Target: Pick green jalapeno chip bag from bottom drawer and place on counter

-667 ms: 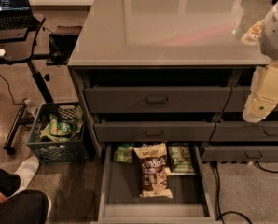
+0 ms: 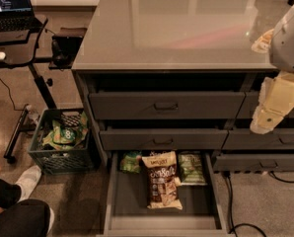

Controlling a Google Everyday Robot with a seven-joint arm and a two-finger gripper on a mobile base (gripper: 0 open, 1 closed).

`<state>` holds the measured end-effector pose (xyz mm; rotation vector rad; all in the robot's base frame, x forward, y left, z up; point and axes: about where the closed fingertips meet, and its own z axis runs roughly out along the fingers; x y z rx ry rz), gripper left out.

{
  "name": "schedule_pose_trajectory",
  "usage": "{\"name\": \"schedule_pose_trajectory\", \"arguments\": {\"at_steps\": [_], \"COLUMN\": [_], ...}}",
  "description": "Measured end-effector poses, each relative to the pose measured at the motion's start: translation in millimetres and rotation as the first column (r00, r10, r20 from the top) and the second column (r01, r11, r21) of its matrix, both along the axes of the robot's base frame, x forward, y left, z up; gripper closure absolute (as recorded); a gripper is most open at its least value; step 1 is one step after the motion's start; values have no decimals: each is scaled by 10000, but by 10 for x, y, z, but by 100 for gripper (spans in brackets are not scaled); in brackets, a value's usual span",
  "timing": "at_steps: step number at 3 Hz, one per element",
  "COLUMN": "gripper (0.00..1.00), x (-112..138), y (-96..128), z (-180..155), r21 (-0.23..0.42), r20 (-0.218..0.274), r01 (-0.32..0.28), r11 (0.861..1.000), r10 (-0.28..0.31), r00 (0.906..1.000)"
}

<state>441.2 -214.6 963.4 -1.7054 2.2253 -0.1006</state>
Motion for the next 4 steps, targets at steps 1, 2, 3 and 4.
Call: {"name": "schedule_pose_trajectory", "arguments": {"at_steps": [1,2,3,4], "gripper": [0,0,0,0], "x": [-9,96,293,434], "y": [-2,-94,-130,-116], "z": [-440,-1235,-1883,-2323], "r21": [167,431,915,1284], "r20": [75,-42,-22,-50], "r01": [-117,-134,-328,-567], "r11": [9998,9990,9953,9901], "r10": [116,136,331,578], "r00": [9999,9999,9994,9983]}}
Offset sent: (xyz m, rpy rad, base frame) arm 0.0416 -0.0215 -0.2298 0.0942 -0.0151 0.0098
